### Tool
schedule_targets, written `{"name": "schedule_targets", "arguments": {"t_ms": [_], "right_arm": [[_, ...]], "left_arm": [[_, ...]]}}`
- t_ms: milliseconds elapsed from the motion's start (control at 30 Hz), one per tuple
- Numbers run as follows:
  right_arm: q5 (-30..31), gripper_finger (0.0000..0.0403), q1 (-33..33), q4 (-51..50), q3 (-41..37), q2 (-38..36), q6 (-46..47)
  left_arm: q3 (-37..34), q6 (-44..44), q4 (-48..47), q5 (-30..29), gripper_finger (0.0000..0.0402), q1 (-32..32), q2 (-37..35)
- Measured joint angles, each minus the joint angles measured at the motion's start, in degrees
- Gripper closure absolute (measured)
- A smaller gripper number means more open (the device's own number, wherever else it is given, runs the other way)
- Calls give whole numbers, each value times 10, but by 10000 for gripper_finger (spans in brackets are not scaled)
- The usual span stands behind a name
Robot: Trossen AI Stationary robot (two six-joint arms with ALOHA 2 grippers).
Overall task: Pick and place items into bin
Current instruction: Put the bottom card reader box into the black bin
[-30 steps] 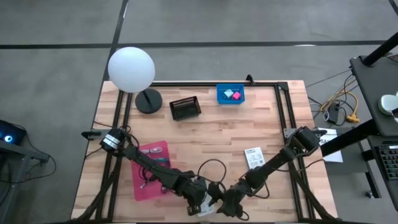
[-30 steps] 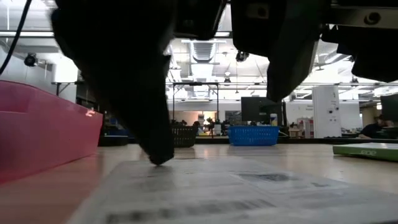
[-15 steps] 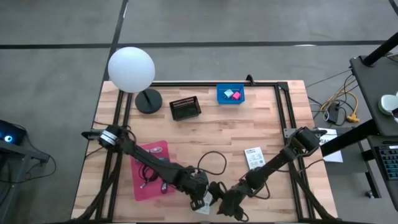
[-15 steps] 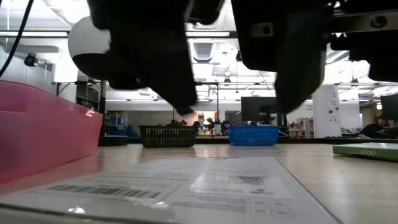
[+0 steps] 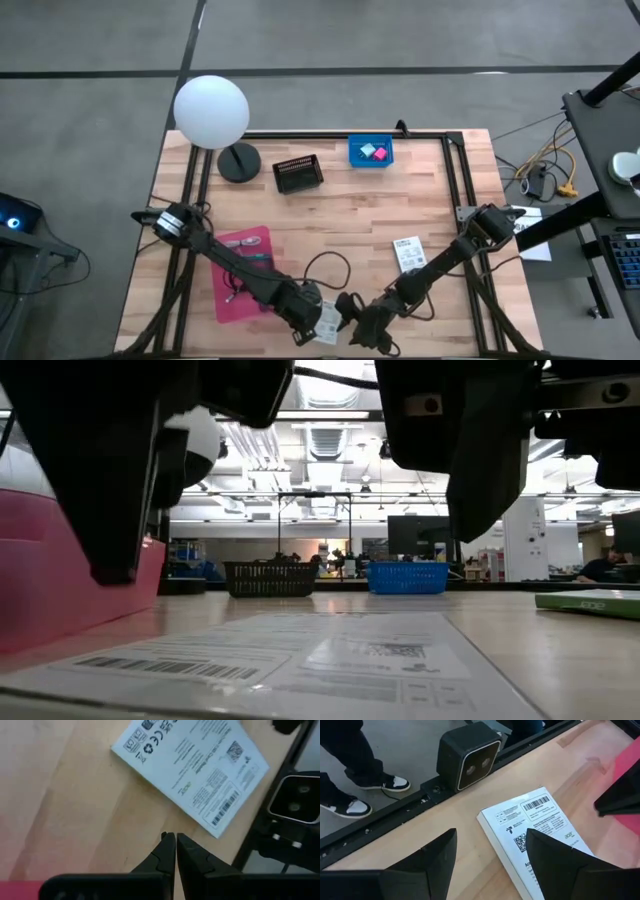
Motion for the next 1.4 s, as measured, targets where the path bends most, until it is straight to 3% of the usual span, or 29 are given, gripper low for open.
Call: {"name": "schedule_targets", "arguments": {"t_ms": [567, 1233, 1400], "right_arm": [[30, 179, -7, -33, 0, 0, -164], [35, 179, -22, -59, -4, 0, -177], [35, 179, -22, -58, -4, 0, -177]], "left_arm": [[-47, -12, 91, -2, 402, 1, 2], [-51, -14, 119, -12, 402, 5, 30], [-51, -14, 169, -15, 402, 9, 31]]}}
